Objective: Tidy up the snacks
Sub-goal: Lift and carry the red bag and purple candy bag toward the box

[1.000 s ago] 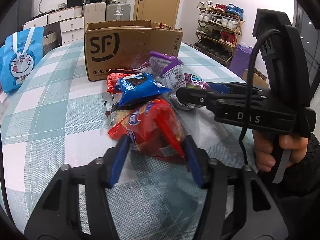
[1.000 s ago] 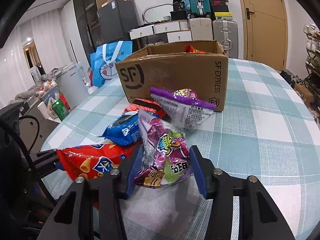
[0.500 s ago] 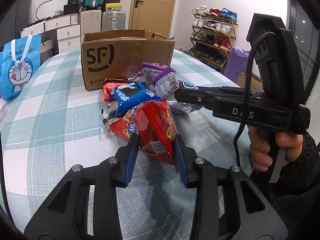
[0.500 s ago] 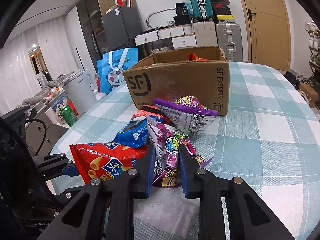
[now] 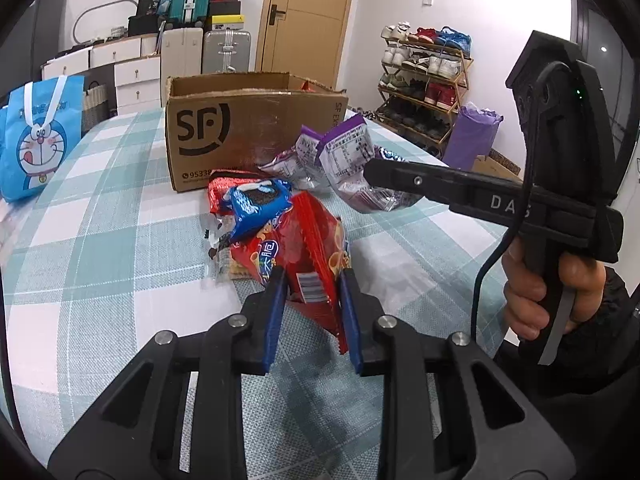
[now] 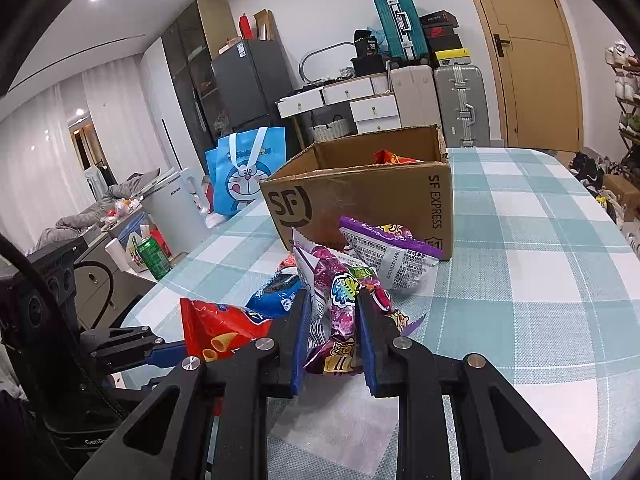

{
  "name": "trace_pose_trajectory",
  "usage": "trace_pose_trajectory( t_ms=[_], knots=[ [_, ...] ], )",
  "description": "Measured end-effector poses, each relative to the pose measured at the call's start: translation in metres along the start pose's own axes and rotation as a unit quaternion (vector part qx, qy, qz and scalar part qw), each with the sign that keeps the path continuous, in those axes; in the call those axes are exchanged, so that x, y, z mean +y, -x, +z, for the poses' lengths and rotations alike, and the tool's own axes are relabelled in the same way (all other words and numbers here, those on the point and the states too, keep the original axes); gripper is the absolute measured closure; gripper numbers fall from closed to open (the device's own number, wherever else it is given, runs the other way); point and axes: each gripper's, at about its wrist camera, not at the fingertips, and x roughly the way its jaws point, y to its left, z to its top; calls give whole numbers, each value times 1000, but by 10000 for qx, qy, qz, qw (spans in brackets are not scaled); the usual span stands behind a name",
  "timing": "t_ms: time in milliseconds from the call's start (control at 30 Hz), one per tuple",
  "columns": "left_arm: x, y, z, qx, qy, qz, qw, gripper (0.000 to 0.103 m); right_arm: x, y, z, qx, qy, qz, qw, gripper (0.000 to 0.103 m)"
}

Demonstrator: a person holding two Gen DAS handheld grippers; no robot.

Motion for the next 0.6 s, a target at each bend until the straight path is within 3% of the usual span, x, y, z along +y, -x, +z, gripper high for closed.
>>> trace_pose_trajectory(
  t_ms=[167,267,333,600],
  knots=[
    [-4,-6,-1,134,-79,-13,9999,77,0,-4,-1,80,-3,-19,10000,81],
    [-7,-11,-2,242,-123,62,9996,53,0,-4,-2,74,-4,-23,10000,81],
    [-9,-15,-2,258,-151,141,9995,45,-1,-4,-2,74,-8,-29,10000,81],
    [-6,-34,7,402,9,187,9990,45,-1,-5,-3,74,-13,-44,10000,81]
  ],
)
